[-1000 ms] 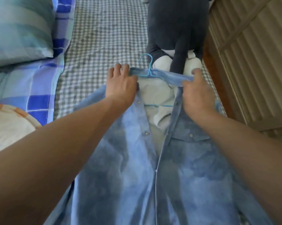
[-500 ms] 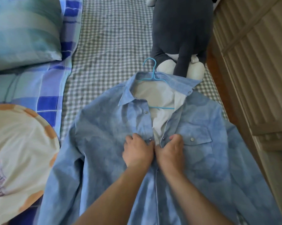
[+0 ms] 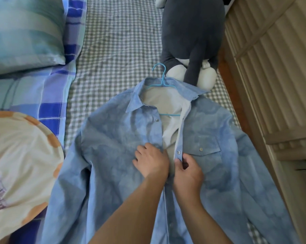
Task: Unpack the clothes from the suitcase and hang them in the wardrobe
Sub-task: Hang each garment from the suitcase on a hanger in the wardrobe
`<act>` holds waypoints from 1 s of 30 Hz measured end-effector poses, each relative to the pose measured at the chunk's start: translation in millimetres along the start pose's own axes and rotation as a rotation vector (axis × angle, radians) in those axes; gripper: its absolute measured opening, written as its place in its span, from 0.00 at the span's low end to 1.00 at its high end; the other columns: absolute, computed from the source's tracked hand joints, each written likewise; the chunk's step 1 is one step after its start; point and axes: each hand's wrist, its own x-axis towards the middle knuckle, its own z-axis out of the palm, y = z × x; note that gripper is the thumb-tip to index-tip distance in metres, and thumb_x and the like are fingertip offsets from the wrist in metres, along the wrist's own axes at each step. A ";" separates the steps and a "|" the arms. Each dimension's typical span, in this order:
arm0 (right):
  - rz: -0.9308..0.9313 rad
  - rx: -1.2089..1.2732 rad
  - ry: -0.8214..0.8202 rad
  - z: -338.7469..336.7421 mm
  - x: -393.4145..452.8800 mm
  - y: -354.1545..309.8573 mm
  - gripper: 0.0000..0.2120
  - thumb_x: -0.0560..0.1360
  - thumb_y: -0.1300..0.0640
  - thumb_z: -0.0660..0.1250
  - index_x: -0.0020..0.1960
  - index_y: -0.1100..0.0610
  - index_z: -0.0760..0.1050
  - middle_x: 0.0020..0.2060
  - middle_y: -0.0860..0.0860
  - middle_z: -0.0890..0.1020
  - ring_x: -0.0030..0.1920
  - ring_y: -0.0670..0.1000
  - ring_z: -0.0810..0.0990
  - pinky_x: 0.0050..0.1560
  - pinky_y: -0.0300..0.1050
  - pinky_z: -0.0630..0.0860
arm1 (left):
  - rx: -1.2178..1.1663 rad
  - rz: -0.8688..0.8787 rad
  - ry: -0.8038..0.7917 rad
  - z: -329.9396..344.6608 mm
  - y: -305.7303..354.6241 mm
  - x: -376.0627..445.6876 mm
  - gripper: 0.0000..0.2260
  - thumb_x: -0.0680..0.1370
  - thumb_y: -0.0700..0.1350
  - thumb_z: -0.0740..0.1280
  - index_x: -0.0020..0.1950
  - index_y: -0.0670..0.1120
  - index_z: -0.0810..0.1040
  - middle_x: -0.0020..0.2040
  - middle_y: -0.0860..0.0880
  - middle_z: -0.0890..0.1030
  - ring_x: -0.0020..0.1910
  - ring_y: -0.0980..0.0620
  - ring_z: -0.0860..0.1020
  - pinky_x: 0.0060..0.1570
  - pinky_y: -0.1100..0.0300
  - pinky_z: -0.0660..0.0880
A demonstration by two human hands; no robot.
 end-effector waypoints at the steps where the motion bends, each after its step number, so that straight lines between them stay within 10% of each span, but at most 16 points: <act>1: -0.006 0.002 0.001 -3.1 -0.4 -1.5 0.07 0.77 0.61 0.68 0.40 0.57 0.77 0.32 0.48 0.80 0.34 0.48 0.78 0.36 0.37 0.70 | -0.071 0.002 -0.005 -0.6 -3.7 1.2 0.13 0.78 0.53 0.65 0.58 0.47 0.74 0.61 0.45 0.74 0.63 0.42 0.72 0.61 0.48 0.66; 8: -0.230 -0.021 -0.017 -0.8 -9.5 -16.5 0.05 0.74 0.62 0.72 0.45 0.53 0.83 0.34 0.45 0.80 0.36 0.45 0.77 0.39 0.30 0.69 | -0.829 0.065 -0.039 -43.9 -37.7 -35.5 0.05 0.76 0.40 0.73 0.45 0.48 0.78 0.34 0.51 0.80 0.32 0.56 0.77 0.34 0.67 0.72; 14: -0.357 -0.129 -0.023 11.8 -23.0 -20.2 0.06 0.74 0.61 0.71 0.38 0.56 0.81 0.30 0.47 0.74 0.31 0.49 0.73 0.33 0.46 0.69 | -0.913 0.118 -0.208 -46.6 -46.6 -40.7 0.10 0.80 0.40 0.68 0.43 0.48 0.86 0.39 0.43 0.86 0.36 0.49 0.79 0.40 0.54 0.74; 30: -0.363 -0.280 -0.047 10.9 -26.8 -20.9 0.11 0.76 0.60 0.67 0.35 0.57 0.76 0.29 0.48 0.68 0.29 0.50 0.68 0.30 0.43 0.60 | -0.904 0.118 -0.203 -49.5 -48.3 -44.0 0.12 0.81 0.41 0.66 0.41 0.45 0.86 0.37 0.46 0.85 0.41 0.41 0.83 0.46 0.45 0.80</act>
